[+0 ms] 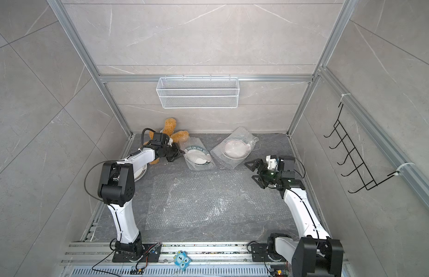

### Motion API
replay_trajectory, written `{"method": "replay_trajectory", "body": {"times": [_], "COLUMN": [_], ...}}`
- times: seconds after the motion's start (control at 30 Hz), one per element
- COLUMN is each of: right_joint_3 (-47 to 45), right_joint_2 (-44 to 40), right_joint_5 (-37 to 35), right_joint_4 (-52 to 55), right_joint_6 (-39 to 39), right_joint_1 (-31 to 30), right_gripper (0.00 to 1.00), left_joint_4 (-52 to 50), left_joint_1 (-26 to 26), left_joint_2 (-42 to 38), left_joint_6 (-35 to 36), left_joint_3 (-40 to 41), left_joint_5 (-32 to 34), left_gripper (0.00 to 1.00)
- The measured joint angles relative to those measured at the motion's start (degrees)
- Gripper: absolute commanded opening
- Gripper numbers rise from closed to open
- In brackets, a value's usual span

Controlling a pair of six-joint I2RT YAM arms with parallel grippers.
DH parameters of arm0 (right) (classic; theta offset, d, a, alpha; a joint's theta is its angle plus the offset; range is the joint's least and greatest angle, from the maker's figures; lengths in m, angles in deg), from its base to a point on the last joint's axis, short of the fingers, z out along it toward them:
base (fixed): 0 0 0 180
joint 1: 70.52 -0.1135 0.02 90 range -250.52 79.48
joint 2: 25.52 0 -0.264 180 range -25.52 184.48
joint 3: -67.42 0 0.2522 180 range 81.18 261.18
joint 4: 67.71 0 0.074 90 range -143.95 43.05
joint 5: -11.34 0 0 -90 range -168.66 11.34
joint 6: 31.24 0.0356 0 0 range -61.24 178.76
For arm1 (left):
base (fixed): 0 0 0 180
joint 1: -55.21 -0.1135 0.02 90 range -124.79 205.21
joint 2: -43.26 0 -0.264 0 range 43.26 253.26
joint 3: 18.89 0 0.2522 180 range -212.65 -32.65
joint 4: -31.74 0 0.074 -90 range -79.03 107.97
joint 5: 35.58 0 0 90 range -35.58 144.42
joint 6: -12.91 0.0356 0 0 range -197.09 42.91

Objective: Unpack dinner plates from bubble wrap
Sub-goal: Pick up the bubble wrap from the center of the board.

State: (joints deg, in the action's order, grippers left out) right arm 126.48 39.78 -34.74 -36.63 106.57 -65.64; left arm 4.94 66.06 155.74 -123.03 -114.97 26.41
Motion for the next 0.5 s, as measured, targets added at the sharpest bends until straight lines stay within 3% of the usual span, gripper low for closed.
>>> {"method": "replay_trajectory", "body": {"times": [0.5], "right_joint_3": [3.04], "right_joint_2": [0.98], "right_joint_5": [-1.62], "right_joint_4": [1.33], "right_joint_6": [-0.59], "right_joint_1": [0.0], "right_gripper": [1.0], "left_joint_4": [5.29], "left_joint_1": [1.55], "left_joint_2": [-15.19], "left_joint_6": [-5.11], "left_joint_3": [10.45], "left_joint_5": [-4.24], "left_gripper": [0.0]}}
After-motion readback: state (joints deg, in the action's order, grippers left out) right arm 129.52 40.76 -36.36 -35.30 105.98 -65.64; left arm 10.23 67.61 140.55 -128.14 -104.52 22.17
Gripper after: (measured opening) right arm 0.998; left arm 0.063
